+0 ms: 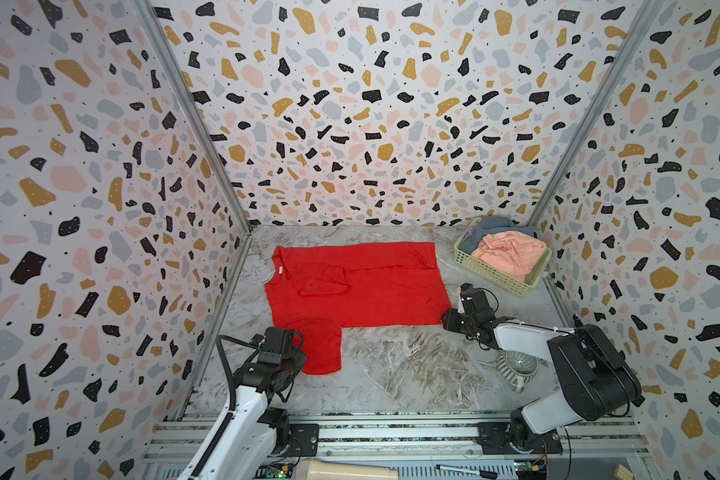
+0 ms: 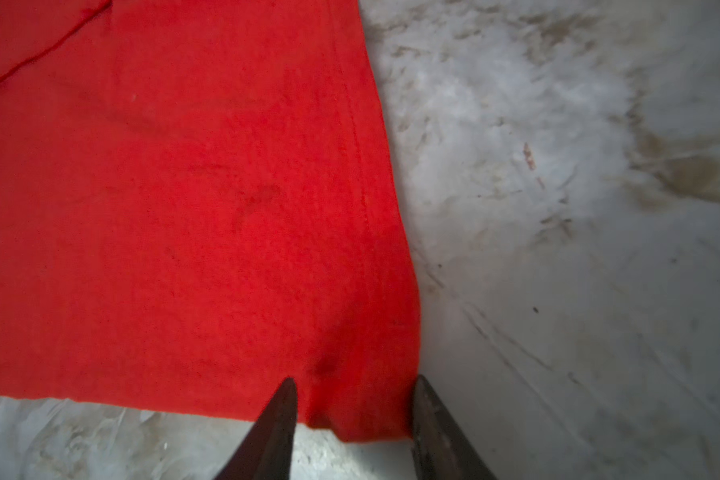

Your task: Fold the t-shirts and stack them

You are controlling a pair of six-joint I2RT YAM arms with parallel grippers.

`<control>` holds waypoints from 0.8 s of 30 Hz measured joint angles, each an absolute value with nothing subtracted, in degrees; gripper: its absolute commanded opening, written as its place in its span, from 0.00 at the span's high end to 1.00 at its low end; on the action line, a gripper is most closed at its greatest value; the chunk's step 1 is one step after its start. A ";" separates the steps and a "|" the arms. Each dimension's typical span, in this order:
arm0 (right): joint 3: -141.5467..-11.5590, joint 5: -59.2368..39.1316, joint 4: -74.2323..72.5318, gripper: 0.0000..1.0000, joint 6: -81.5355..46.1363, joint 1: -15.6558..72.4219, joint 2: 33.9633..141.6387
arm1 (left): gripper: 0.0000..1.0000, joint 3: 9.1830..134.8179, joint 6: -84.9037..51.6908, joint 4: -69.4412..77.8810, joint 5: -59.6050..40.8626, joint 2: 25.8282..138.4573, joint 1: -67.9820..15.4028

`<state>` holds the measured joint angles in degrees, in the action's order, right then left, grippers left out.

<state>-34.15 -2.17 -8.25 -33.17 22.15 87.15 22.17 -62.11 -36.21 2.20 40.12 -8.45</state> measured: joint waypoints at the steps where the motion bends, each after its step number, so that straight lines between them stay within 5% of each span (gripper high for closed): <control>1: -34.15 -1.80 -7.88 0.71 -33.23 22.17 87.15 | 1.00 22.83 -61.95 -36.16 2.33 40.07 -8.45; 6: -34.15 -0.56 -6.39 0.97 -33.26 22.31 87.13 | 1.00 24.80 -60.53 -35.88 3.62 38.79 -8.45; 18: -34.33 -2.90 4.58 1.00 -31.59 22.85 75.46 | 1.00 29.10 -57.78 -42.41 4.91 32.45 -8.86; 24: -41.10 -6.31 4.58 1.00 -30.57 21.93 78.32 | 1.00 35.29 -55.42 -33.54 3.09 41.69 -8.86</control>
